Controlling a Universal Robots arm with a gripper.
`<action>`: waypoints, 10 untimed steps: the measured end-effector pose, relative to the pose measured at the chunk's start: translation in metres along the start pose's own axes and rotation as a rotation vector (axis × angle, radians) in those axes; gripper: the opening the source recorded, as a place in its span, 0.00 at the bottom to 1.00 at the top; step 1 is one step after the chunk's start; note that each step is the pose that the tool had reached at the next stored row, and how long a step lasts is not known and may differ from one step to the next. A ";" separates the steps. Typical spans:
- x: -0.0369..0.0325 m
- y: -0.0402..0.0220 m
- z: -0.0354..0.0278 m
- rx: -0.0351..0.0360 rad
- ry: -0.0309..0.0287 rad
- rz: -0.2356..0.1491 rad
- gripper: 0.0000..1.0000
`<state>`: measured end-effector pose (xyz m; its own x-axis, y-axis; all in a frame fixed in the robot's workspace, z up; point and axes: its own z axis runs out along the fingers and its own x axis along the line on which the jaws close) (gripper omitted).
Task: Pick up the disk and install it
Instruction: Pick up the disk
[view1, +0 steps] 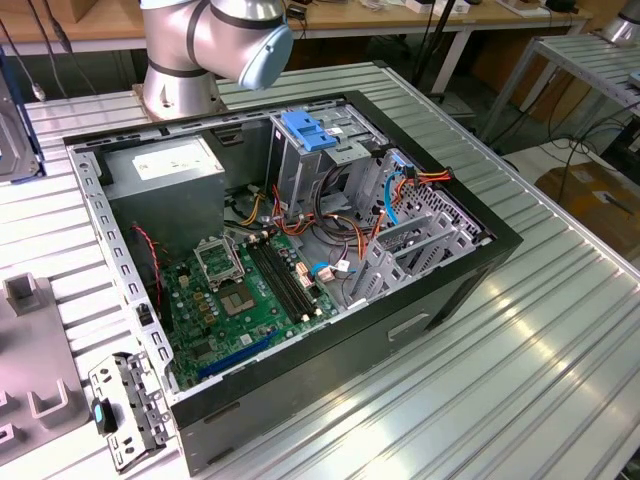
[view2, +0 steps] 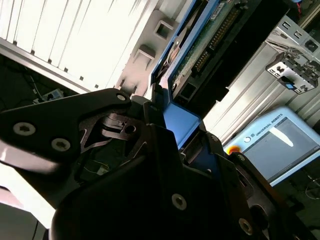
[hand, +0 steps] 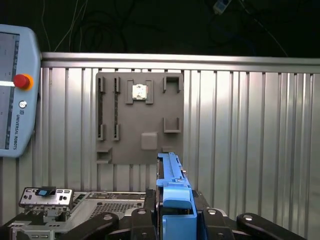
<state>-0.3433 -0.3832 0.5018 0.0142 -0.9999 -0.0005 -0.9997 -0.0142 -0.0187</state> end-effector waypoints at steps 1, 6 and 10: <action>0.0000 -0.0023 0.0001 0.0000 -0.0001 0.000 0.37; 0.0002 -0.0173 0.0004 0.0000 -0.0001 0.000 0.37; 0.0005 -0.0353 0.0007 0.0001 -0.0001 0.000 0.37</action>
<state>-0.3080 -0.3833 0.5017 0.0142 -0.9999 -0.0006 -0.9997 -0.0142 -0.0188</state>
